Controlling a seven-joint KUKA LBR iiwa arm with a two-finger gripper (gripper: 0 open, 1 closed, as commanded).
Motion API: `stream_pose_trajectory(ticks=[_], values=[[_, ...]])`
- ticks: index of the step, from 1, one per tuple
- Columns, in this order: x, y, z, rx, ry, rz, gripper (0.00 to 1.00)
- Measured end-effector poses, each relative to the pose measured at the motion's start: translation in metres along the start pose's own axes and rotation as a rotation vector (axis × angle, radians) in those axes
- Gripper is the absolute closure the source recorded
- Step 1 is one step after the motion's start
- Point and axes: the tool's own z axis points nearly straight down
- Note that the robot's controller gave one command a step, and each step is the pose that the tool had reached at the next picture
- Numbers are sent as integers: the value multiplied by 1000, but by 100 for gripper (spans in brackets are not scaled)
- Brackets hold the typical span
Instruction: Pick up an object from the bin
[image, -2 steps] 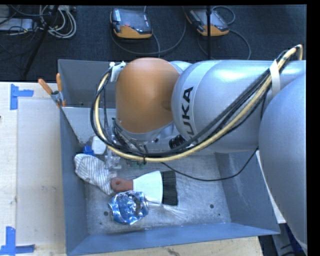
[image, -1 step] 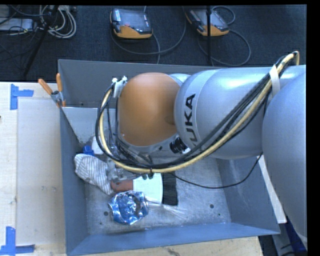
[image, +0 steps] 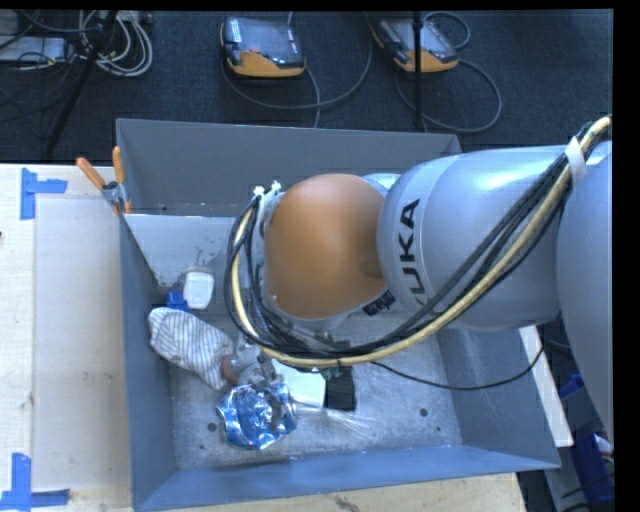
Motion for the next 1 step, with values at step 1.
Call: stream_pose_trajectory(ticks=[1], values=[[25,-14,24,-1,-3,8,100]])
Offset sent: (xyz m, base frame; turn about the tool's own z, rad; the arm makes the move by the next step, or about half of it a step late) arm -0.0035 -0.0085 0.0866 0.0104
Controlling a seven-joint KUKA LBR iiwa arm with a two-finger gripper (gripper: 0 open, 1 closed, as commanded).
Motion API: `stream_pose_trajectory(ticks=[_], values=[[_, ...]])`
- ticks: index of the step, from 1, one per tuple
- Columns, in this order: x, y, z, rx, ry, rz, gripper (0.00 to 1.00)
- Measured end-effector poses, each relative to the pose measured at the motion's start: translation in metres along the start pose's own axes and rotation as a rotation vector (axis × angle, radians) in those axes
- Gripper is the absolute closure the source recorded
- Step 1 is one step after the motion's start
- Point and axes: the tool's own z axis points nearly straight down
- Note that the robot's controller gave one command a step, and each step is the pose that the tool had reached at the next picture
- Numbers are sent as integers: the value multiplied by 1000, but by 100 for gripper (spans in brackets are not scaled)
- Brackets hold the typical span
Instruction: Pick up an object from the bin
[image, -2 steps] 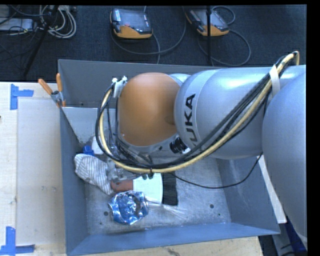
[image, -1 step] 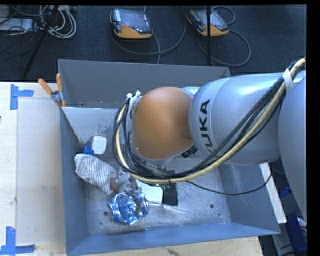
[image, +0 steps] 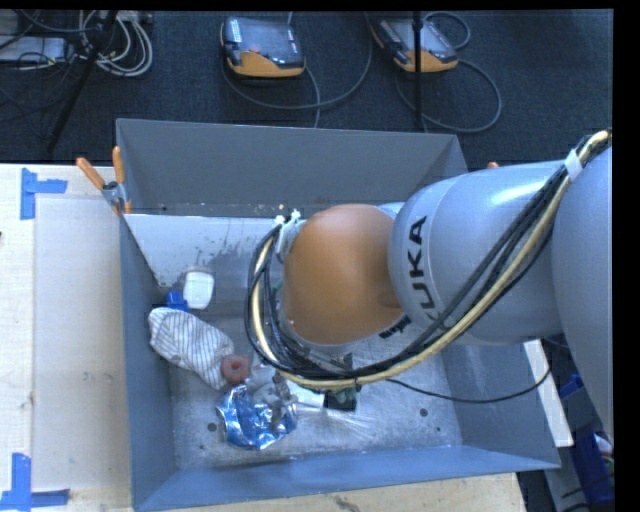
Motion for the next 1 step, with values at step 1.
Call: stream_pose_trajectory(ticks=[1], values=[[-1,0,-27,-1,12,5,100]])
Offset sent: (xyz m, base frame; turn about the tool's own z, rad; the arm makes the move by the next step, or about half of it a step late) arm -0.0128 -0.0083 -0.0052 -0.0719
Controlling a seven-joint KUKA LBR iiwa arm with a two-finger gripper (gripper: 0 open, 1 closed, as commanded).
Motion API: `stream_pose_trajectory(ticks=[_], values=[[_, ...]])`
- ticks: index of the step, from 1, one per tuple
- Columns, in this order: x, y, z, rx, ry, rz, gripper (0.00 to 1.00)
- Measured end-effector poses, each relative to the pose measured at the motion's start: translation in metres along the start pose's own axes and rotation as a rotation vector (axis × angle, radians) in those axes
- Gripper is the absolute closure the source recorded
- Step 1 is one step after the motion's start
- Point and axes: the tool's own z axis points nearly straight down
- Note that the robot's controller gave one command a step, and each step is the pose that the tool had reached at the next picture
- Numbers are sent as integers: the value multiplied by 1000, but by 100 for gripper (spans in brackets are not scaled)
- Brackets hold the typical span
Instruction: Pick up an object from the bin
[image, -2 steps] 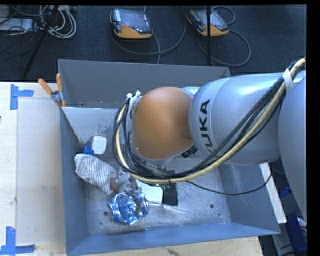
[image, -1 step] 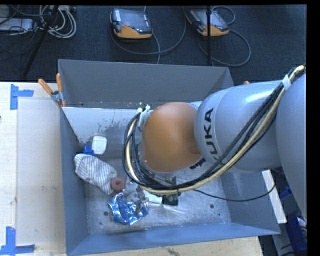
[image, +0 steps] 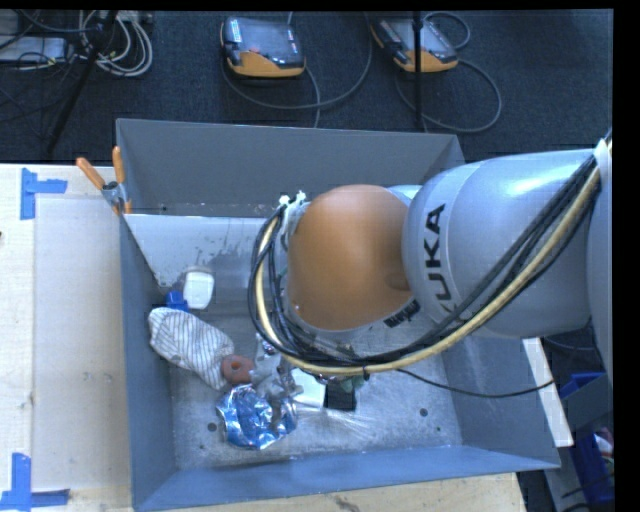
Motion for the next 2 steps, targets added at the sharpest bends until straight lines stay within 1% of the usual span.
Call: stream_pose_trajectory(ticks=[1,2], values=[[12,-2,23,1,-12,-65,0],[16,-3,34,1,-8,-74,0]])
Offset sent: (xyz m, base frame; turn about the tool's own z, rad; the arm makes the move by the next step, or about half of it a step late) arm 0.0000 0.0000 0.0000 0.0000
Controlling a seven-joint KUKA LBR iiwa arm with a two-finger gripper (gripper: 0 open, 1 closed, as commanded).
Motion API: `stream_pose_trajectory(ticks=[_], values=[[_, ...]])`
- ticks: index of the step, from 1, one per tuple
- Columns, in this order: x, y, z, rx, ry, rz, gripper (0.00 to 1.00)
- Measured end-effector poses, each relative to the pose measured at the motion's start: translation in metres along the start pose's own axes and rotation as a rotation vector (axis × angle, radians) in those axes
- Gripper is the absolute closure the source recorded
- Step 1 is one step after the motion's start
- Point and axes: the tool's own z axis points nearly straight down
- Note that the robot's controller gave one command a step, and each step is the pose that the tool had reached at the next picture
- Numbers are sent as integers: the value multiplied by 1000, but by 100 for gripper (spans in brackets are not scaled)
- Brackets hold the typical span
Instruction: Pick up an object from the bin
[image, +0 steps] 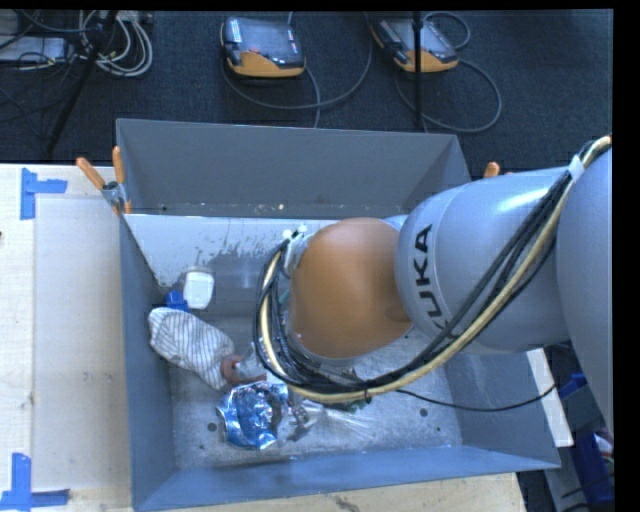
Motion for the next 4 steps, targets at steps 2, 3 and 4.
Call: stream_pose_trajectory(ticks=[2,3,4], values=[[-17,-6,58,1,-1,-337,0],[-3,-10,73,14,7,-714,100],[-3,-10,73,13,6,-711,100]])
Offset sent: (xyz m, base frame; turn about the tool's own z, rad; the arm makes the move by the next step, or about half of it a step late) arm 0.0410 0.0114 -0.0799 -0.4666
